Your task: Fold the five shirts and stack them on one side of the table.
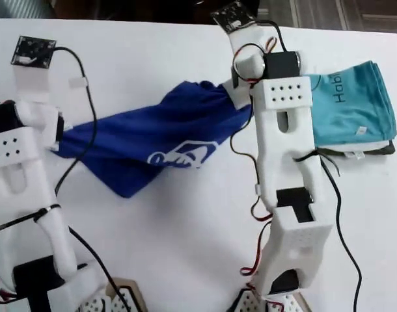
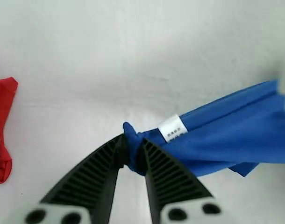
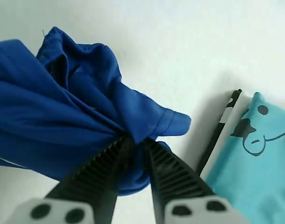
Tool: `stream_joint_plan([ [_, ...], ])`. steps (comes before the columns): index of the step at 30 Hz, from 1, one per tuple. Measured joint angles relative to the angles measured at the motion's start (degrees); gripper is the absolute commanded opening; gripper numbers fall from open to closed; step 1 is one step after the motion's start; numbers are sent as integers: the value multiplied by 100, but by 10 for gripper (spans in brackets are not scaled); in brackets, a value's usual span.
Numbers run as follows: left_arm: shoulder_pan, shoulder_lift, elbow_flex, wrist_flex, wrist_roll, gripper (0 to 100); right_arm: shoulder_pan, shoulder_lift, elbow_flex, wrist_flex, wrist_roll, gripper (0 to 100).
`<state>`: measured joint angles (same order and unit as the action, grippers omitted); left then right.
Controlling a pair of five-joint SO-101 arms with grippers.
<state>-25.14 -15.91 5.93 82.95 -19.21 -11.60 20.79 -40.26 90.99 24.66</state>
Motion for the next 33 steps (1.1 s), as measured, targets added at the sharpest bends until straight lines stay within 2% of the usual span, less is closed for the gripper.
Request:
stream_joint_plan([
  [2,70,0,264,-9,-35,27,-26,0,202,0,0,38],
  [7,211,0,985,-9,-387,27,-105,9,1284,-9,0,177],
  [12,193,0,1591,-9,-730,27,-88,0,1723,-79,0,160],
  [16,193,0,1943,-9,-791,27,-132,-607,1767,-88,-9,159],
  [22,202,-9,1987,-9,-791,27,-747,-1055,2251,-598,-598,159],
  [28,202,-35,1996,-9,-791,27,-1582,-202,2629,-1354,-677,159],
  [33,202,-35,1996,-9,-791,27,-1785,800,2259,-1415,-677,159],
])
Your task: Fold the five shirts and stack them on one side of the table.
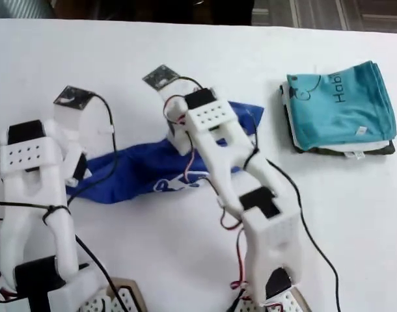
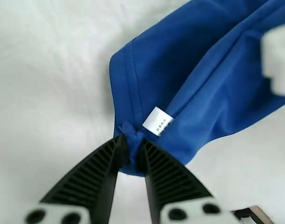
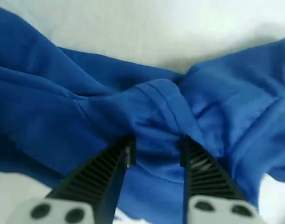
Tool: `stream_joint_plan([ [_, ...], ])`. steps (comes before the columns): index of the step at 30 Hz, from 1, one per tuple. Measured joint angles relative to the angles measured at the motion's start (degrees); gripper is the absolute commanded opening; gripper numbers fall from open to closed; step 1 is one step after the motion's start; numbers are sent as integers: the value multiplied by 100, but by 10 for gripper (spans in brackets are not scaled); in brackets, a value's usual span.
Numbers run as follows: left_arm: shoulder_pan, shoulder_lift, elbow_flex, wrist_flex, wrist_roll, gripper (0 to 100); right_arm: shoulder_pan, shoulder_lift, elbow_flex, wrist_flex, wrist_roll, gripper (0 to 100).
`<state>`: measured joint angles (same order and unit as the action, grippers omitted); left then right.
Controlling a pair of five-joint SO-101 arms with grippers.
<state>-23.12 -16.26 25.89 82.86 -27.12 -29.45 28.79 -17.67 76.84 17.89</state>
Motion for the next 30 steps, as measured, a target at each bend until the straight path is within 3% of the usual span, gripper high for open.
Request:
stream_joint_plan([
  [4,-9,0,0,0,0,27,18,659,-571,141,0,148],
  [7,9,0,0,0,0,27,18,993,-1002,536,185,15],
  [14,0,0,0,0,0,27,176,958,-2004,1547,466,21],
  [19,9,0,0,0,0,27,281,158,-2180,2048,466,21],
  [24,9,0,-290,325,18,27,273,-800,-1609,2215,466,21],
  [30,9,0,-1240,1292,237,27,281,-1952,62,2198,466,21],
])
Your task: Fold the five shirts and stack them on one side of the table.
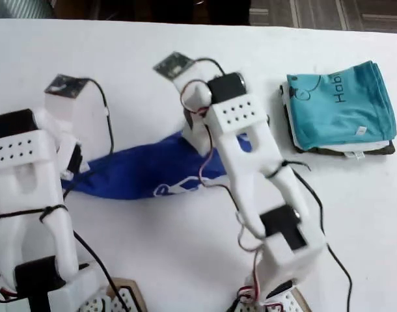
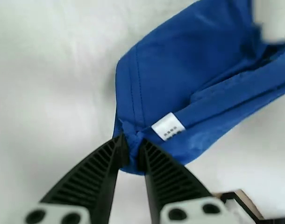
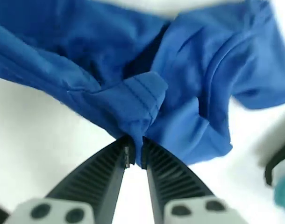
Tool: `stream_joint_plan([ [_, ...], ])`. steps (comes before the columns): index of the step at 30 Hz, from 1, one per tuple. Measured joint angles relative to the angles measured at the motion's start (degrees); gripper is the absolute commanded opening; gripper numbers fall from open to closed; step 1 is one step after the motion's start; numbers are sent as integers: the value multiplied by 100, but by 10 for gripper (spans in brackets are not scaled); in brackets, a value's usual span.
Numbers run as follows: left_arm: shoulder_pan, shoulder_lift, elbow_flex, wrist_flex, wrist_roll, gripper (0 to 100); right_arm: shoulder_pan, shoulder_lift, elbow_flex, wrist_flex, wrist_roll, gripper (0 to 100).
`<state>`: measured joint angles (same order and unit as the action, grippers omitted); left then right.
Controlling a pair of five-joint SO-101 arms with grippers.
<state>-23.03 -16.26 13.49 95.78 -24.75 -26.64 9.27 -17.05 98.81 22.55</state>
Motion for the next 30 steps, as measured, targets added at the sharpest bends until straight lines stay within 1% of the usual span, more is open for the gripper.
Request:
stream_joint_plan([
  [4,0,0,-141,360,0,27,0,-1046,1380,-316,35,21],
  [10,0,0,237,387,0,27,-9,-2681,3912,-1152,53,21],
  [12,0,0,396,316,0,27,-9,-3121,4695,-1354,229,21],
  [15,9,0,563,114,0,27,-9,-3675,5521,-1389,756,21],
  [19,-18,0,598,-53,0,27,9,-4229,5820,-1204,1301,29],
  [21,0,0,598,-70,0,27,0,-4466,5820,-1143,1424,84],
  [24,0,0,598,-70,0,27,9,-4756,5846,-1134,1468,205],
  [25,0,0,598,-70,0,27,9,-4844,5846,-1116,1468,228],
  [27,0,0,598,-70,0,27,0,-5046,5829,-1099,1477,219],
  [29,0,0,598,-70,0,27,18,-5169,5732,-1125,1451,186],
  [30,0,0,598,-70,0,27,26,-5169,5662,-1240,1310,172],
])
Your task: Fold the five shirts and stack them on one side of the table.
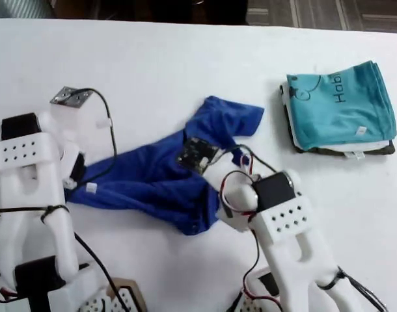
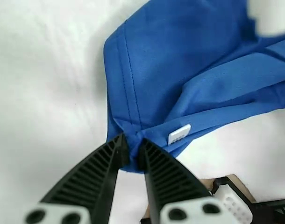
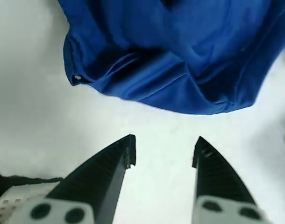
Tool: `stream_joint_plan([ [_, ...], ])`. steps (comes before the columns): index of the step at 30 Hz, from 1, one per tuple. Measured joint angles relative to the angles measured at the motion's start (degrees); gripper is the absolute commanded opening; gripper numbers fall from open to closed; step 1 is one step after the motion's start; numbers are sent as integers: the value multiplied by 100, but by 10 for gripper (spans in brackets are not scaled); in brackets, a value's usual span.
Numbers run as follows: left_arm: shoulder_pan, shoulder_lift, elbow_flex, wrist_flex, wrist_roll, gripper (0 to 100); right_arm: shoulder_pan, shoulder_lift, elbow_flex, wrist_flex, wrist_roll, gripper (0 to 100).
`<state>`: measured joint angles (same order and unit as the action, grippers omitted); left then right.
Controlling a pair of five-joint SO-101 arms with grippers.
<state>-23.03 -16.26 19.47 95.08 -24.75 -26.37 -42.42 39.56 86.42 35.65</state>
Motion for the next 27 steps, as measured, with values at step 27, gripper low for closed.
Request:
stream_joint_plan([
  [27,0,0,0,-88,0,27,985,8475,-6426,202,-2233,87],
])
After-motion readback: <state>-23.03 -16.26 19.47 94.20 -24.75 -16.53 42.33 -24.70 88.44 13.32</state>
